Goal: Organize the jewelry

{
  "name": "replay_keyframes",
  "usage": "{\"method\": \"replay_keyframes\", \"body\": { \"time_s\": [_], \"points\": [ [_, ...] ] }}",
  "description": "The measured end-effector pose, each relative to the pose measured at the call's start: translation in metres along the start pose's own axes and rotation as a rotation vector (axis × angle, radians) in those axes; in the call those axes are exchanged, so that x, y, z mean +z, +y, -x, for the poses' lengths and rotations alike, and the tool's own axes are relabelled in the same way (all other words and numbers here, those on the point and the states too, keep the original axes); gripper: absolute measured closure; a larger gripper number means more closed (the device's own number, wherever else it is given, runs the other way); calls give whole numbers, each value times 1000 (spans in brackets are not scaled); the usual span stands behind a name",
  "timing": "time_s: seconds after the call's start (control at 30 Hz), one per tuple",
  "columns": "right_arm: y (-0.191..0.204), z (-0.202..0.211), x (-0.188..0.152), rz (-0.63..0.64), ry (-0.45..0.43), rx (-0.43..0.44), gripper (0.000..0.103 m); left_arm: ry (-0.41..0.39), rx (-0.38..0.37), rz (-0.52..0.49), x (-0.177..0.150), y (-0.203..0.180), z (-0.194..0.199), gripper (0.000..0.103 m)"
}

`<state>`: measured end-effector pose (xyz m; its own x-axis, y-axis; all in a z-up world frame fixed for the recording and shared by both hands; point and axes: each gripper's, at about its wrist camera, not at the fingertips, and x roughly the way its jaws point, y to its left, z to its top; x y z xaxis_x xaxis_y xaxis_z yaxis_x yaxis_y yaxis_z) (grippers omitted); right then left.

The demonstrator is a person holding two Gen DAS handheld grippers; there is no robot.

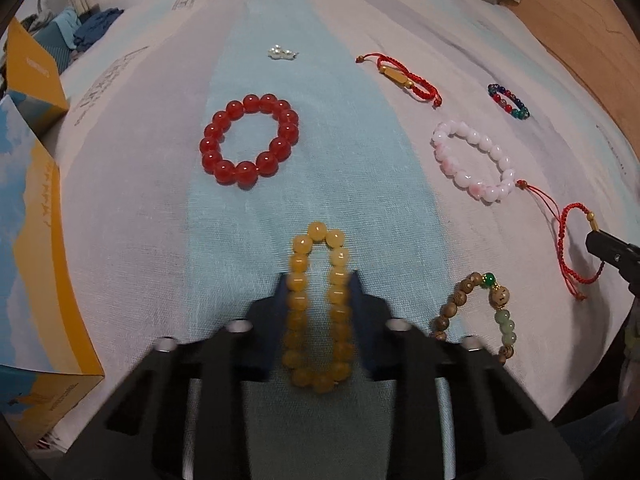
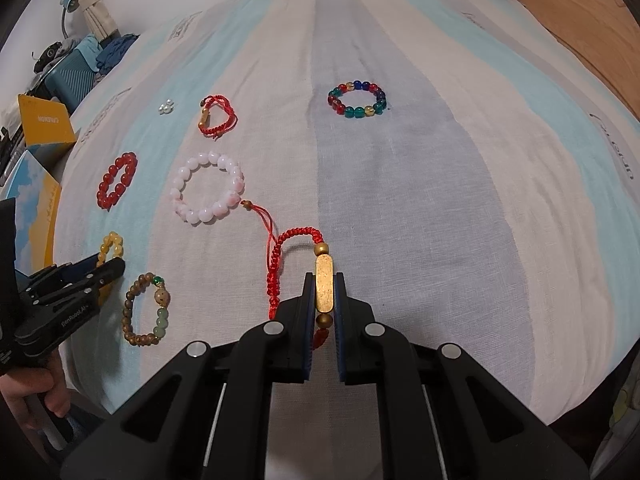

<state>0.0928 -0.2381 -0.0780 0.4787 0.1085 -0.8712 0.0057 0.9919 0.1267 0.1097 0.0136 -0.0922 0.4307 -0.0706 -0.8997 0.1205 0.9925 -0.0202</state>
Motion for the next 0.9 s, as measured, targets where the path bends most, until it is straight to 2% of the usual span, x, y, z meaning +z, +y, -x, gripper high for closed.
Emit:
{"method": "replay_keyframes", "body": {
  "time_s": [0.13,0.9],
  "points": [
    [0,0,1,0,-8,4,95,5,-33,25,1,7,3,85],
    [0,20,0,-15,-72,39,95,-32,-58,53,-2,13,43,85]
  ]
}}
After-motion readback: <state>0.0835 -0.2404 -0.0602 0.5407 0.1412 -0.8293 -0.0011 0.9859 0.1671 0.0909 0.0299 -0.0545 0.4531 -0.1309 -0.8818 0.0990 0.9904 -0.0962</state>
